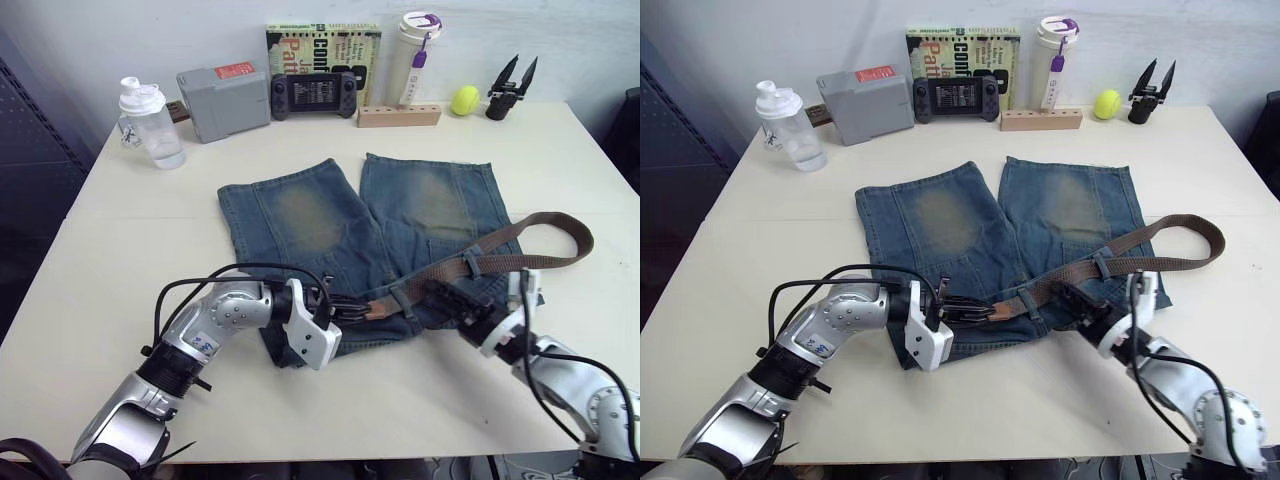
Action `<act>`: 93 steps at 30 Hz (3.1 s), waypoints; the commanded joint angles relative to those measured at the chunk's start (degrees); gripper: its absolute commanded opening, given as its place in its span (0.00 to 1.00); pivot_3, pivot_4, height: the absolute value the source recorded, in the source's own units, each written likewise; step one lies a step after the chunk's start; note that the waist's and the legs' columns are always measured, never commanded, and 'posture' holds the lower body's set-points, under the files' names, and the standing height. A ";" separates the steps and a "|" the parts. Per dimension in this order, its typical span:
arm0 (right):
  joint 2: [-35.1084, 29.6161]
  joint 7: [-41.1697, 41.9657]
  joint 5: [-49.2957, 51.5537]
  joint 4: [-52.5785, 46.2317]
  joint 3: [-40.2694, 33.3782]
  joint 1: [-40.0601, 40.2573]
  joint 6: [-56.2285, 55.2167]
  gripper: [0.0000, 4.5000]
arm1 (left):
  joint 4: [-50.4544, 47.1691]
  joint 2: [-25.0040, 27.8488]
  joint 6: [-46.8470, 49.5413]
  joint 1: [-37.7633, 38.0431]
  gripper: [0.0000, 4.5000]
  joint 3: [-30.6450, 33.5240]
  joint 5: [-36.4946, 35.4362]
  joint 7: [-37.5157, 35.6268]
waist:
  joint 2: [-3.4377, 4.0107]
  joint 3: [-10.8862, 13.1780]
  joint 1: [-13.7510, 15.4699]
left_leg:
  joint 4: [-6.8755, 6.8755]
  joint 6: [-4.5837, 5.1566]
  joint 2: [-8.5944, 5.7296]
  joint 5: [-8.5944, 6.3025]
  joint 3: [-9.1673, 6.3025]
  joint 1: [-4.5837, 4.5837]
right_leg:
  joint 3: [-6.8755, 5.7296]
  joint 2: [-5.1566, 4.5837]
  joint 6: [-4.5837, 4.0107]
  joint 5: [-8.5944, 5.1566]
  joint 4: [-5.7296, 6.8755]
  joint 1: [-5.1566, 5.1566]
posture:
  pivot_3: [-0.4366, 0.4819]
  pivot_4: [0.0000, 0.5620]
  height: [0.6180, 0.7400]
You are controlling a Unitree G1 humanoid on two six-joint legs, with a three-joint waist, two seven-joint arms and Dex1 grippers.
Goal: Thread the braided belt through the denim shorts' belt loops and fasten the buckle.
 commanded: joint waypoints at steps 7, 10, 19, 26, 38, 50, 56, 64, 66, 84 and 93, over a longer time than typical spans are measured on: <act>-30.72 36.18 -42.11 -23.92 0.64 13.06 -12.93 0.99 | -0.34 1.17 -0.83 -1.28 0.00 1.49 -3.28 0.11 | 0.16 0.02 0.06 | -0.07 0.06 -0.01 -0.04 0.00 -0.01 | 0.03 0.08 0.00 0.00 -0.13 -0.06 | 0.48 0.27 0.92; -33.48 42.57 -60.30 -22.36 5.21 17.81 -26.12 0.99 | -0.10 1.20 -1.10 -1.41 0.00 1.26 -3.37 0.00 | 0.00 0.04 0.08 | -0.03 0.05 -0.03 -0.04 -0.05 -0.02 | -0.02 0.17 0.01 0.00 -0.22 0.03 | 0.48 0.27 0.92; -29.59 39.95 -95.19 -10.04 19.59 10.75 -46.06 0.99 | -0.14 0.69 -1.08 -1.69 0.00 1.17 -3.53 0.06 | -0.02 0.05 -0.02 | 0.05 0.06 -0.17 -0.03 0.02 0.01 | 0.03 0.08 0.20 0.11 -0.25 0.07 | 0.48 0.27 0.92; -24.66 37.00 -105.67 -2.61 24.19 6.79 -48.51 0.75 | -0.98 0.74 -0.51 -1.79 0.00 1.37 -3.81 -0.18 | -0.06 0.03 -0.07 | 0.08 0.05 -0.16 -0.02 0.01 0.05 | -0.01 0.11 0.20 0.11 -0.27 0.18 | 0.48 0.27 0.92; -22.74 34.21 -106.67 8.21 17.18 1.95 -38.43 0.01 | -5.36 2.19 0.65 -0.27 0.00 1.77 -3.69 -0.68 | -0.07 0.01 0.26 | 0.15 0.05 -0.18 -0.02 -0.02 0.06 | 0.00 0.07 0.20 0.11 -0.25 0.25 | 0.48 0.27 0.92; -24.41 32.99 -111.06 15.30 15.81 -1.89 -34.66 0.01 | -6.45 3.22 0.26 0.43 0.00 1.72 -4.80 -0.83 | -0.05 0.00 1.30 | 0.14 0.08 -0.24 0.00 -0.04 0.02 | -0.03 0.01 0.21 0.12 -0.25 0.24 | 0.48 0.27 0.92; -21.50 37.15 -106.11 9.92 14.07 -1.19 -28.65 0.01 | -5.99 3.13 -0.20 0.27 0.00 1.73 -5.21 -0.63 | -0.05 0.00 1.24 | 0.13 0.08 -0.22 0.00 -0.04 0.03 | -0.04 0.04 0.22 0.12 -0.25 0.24 | 0.48 0.27 0.92; -25.33 44.93 -100.56 2.73 4.37 3.63 -26.64 0.55 | -5.81 3.26 -0.31 0.83 0.00 2.23 -7.06 -0.55 | -0.03 0.01 1.24 | 0.12 0.08 -0.23 0.00 -0.04 0.02 | -0.05 0.05 0.22 0.12 -0.26 0.23 | 0.48 0.27 0.92; -26.90 46.83 -99.64 2.31 1.95 4.32 -27.17 0.76 | -6.04 3.36 -0.37 1.18 0.00 2.35 -7.95 -0.70 | -0.01 0.02 1.10 | 0.11 0.08 -0.22 0.00 -0.03 0.03 | -0.03 0.04 0.22 0.12 -0.26 0.23 | 0.48 0.27 0.92; -12.66 41.83 -13.63 -6.79 -20.82 -11.83 41.43 0.99 | -2.95 4.21 -10.57 1.06 0.00 5.95 -4.39 4.09 | -0.06 0.03 0.91 | 0.20 0.10 -0.29 -0.01 -0.76 -0.12 | -0.19 -0.08 0.18 0.12 -0.19 0.20 | 0.48 0.27 0.92; -2.04 4.61 15.72 -10.64 2.67 6.43 7.50 0.99 | -3.36 4.50 -11.68 1.42 0.00 5.90 -2.74 5.72 | -0.05 0.02 0.19 | 0.15 0.08 -0.29 0.00 -0.15 0.01 | -0.14 -0.05 0.18 0.12 -0.09 0.20 | 0.48 0.27 0.92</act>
